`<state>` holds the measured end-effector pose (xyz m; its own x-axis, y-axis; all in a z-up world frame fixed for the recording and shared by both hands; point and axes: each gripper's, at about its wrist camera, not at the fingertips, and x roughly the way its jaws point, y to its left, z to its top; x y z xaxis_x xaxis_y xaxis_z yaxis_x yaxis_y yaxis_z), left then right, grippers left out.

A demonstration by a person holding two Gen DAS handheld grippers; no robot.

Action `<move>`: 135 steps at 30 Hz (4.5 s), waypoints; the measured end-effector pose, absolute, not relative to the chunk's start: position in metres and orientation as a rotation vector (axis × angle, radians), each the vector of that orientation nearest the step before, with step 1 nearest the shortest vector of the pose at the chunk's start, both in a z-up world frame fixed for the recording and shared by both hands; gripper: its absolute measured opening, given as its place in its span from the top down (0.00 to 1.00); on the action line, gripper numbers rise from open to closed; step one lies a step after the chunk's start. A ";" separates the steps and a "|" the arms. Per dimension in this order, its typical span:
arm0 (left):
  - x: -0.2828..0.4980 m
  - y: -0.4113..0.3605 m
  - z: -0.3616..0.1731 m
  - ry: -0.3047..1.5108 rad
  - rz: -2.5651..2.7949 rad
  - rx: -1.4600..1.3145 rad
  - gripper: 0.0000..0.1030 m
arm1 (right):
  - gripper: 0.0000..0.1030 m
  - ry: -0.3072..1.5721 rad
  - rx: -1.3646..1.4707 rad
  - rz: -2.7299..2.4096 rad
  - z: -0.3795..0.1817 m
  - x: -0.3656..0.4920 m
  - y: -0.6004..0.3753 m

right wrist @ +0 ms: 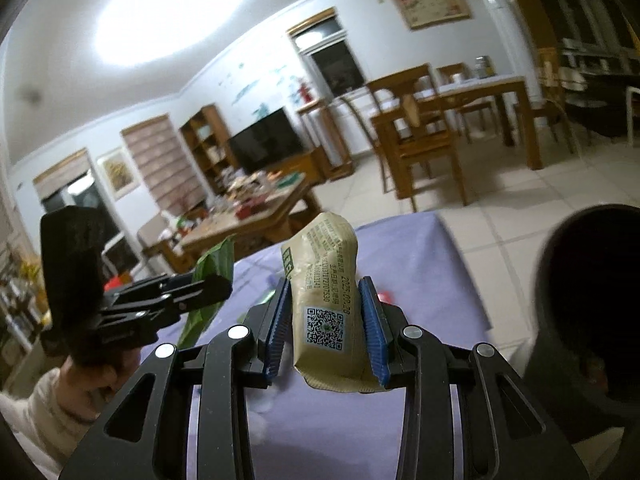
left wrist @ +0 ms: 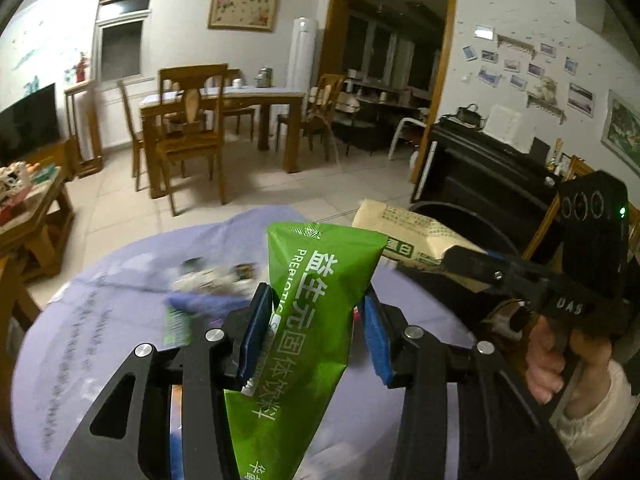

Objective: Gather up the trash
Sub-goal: 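Carry the green wrapper and beige bag to the bin and release both, then grasp the blue wipes pack with the left gripper while the right grasps a black-gold wrapper, then carry the blue pack and black wrapper over the bin and open both grippers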

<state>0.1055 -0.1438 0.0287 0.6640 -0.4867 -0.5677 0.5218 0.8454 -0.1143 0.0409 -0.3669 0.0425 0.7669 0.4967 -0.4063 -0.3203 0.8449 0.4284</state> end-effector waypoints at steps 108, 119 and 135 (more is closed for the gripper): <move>0.087 -0.023 -0.062 0.941 -0.443 0.000 0.27 | 0.96 0.924 0.480 0.714 -0.030 0.119 -0.195; 0.080 -0.010 -0.050 0.874 -0.465 -0.081 0.58 | 0.98 0.803 0.470 0.695 -0.005 0.101 -0.230; 0.084 -0.103 0.009 0.732 -0.628 -0.083 0.58 | 0.98 0.570 0.554 0.466 0.024 0.058 -0.392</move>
